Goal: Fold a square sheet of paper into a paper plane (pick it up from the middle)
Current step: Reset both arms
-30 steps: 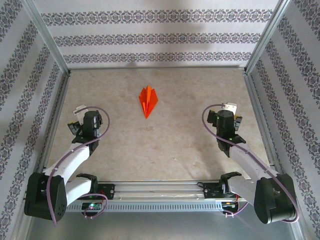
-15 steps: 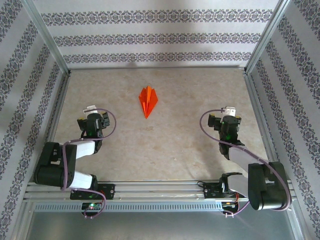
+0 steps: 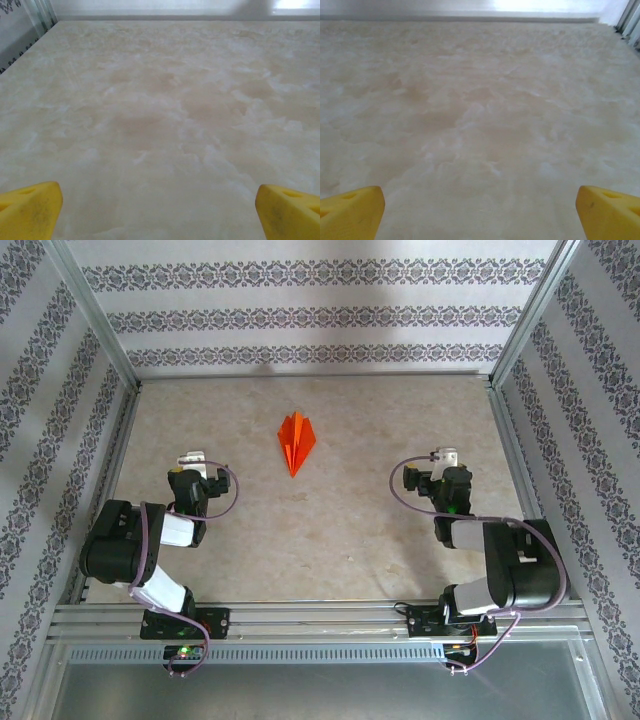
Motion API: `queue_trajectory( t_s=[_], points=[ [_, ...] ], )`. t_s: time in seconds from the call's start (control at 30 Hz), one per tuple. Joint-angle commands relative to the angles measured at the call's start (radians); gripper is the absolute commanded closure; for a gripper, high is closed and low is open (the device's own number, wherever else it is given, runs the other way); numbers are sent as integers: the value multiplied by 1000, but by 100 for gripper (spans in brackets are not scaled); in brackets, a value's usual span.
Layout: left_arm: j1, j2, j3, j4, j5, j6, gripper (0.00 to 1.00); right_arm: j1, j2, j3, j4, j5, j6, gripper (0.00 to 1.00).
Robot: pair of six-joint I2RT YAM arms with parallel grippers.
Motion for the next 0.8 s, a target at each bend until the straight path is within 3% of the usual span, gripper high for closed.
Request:
queue_trajectory(
  t_s=[0.0,0.27,0.47,0.77],
  points=[
    [17,4,18,41,9,12,1,-13,52,52,90,-52,-10,2],
    [16,4,15,45,23,24,1,-17,54,58,76,-8,8,2],
    [17,-2,49,-30,128,51,1,-17,54,58,76,-9,8,2],
    [28,4,52,-27,151,47,1,-17,56,59,76,-10,8,2]
  ],
)
